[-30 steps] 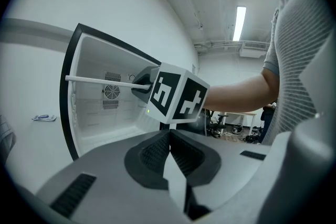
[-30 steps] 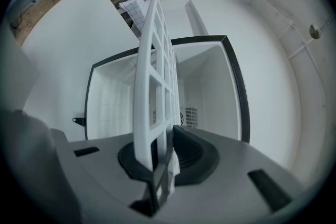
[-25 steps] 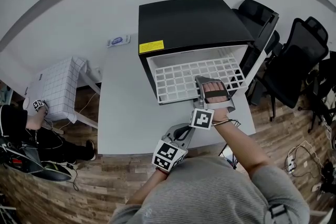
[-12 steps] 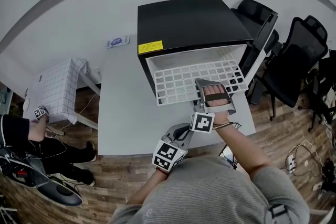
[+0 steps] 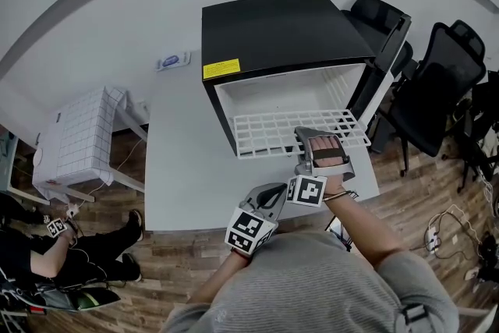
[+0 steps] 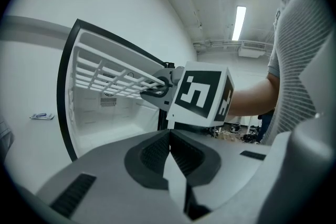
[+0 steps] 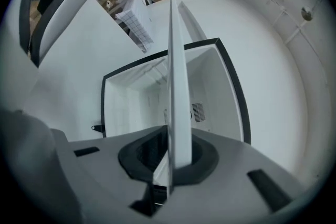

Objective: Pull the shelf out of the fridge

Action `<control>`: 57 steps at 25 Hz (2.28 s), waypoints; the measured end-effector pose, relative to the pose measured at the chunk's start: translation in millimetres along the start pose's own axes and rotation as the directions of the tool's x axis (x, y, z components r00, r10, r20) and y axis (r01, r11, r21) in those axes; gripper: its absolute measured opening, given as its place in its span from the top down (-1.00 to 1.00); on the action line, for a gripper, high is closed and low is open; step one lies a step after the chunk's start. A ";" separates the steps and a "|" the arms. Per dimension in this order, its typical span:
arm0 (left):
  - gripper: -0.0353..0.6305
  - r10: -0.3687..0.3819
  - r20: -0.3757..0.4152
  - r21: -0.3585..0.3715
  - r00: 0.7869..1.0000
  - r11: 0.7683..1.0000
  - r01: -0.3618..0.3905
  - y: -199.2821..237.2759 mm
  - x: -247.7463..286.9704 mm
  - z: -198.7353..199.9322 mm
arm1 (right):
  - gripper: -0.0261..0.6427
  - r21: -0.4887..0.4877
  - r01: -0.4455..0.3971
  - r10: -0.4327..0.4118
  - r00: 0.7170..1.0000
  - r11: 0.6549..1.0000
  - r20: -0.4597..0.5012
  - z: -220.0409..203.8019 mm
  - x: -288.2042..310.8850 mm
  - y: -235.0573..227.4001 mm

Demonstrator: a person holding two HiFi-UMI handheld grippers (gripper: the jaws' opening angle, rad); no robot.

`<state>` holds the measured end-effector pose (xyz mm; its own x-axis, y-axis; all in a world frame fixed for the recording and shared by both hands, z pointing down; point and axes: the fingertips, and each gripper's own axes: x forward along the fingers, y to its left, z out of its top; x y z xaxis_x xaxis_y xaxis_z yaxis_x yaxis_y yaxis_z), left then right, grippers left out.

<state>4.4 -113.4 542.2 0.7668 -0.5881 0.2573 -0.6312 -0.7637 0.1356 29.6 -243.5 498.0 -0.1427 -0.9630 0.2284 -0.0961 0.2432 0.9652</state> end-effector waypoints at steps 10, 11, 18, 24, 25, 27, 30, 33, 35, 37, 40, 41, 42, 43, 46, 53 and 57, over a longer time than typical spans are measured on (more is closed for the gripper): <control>0.86 0.011 -0.002 -0.001 1.000 1.000 -0.011 4.1 -2.7 -0.5 | 0.83 0.088 0.030 -0.035 0.998 0.996 0.059 -0.5 -31.4 -20.6; 0.86 0.013 0.001 -0.002 1.000 1.000 -0.013 4.8 -3.1 -0.1 | 0.83 0.111 0.025 -0.033 0.997 0.994 0.068 0.3 -34.8 -22.4; 0.86 0.022 -0.016 -0.002 1.000 1.000 -0.022 7.2 -6.3 -3.2 | 0.83 0.354 -0.041 -0.004 0.992 0.934 0.126 0.6 -54.5 -35.0; 0.86 0.026 -0.017 -0.002 1.000 1.000 -0.026 8.9 -5.8 -1.9 | 0.83 0.621 -0.147 0.016 0.977 0.770 0.212 -8.6 -65.5 -43.3; 0.86 0.026 -0.019 -0.001 0.999 1.000 -0.026 9.0 -5.7 -1.4 | 0.83 0.645 -0.163 0.020 0.975 0.746 0.223 -9.7 -68.0 -44.6; 0.86 0.029 -0.013 0.001 0.999 1.000 -0.029 9.7 -4.8 0.8 | 0.83 0.689 -0.193 0.017 0.967 0.699 0.254 -10.6 -73.5 -49.2; 0.86 0.031 -0.004 0.005 0.999 0.999 -0.031 9.7 -2.5 3.6 | 0.83 0.766 -0.276 0.003 0.941 0.581 0.337 -8.0 -81.7 -60.1; 0.86 0.026 -0.009 0.013 1.000 1.000 -0.026 8.5 -0.4 3.7 | 0.83 0.820 -0.362 0.003 0.915 0.443 0.402 -8.4 -87.3 -64.5; 0.86 0.022 -0.005 0.019 1.000 1.000 -0.022 7.7 1.4 6.2 | 0.83 0.835 -0.394 0.001 0.904 0.384 0.426 -9.8 -89.3 -64.9; 0.86 0.021 -0.014 0.016 1.000 1.000 -0.021 8.1 2.7 4.1 | 0.83 0.840 -0.418 -0.015 0.893 0.346 0.450 -9.3 -90.4 -66.9; 0.86 0.021 -0.014 0.012 1.000 1.000 -0.020 8.2 3.9 3.4 | 0.83 0.844 -0.451 -0.032 0.877 0.291 0.480 -8.2 -92.1 -70.5; 0.86 0.021 -0.014 0.012 1.000 1.000 -0.021 8.1 3.9 3.6 | 0.83 0.844 -0.466 -0.041 0.869 0.265 0.492 -8.0 -92.8 -71.2; 0.86 0.022 -0.014 0.014 1.000 1.000 -0.022 7.9 3.8 3.9 | 0.83 0.844 -0.481 -0.052 0.861 0.235 0.506 -7.9 -93.6 -71.7; 0.86 0.024 -0.012 0.018 1.000 1.000 -0.024 7.9 3.6 4.7 | 0.83 0.843 -0.498 -0.063 0.853 0.205 0.519 -8.0 -94.4 -72.0; 0.86 0.031 -0.005 0.026 1.000 0.999 -0.031 9.1 2.2 7.5 | 0.83 0.832 -0.541 -0.090 0.829 0.121 0.552 -8.1 -95.7 -71.6; 0.86 0.050 -0.006 0.028 0.999 0.998 -0.050 14.8 1.5 10.1 | 0.83 0.815 -0.577 -0.106 0.808 0.057 0.580 -10.0 -92.5 -64.3; 0.86 0.056 0.011 0.040 0.998 0.998 -0.057 15.5 0.9 15.8 | 0.83 0.802 -0.597 -0.113 0.795 0.029 0.596 -11.3 -91.9 -52.2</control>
<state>-2.9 -130.0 529.3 0.7312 -0.6331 0.2539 -0.6686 -0.7390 0.0828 58.8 -169.0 428.1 -0.6899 -0.7239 -0.0030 -0.7073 0.6750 -0.2100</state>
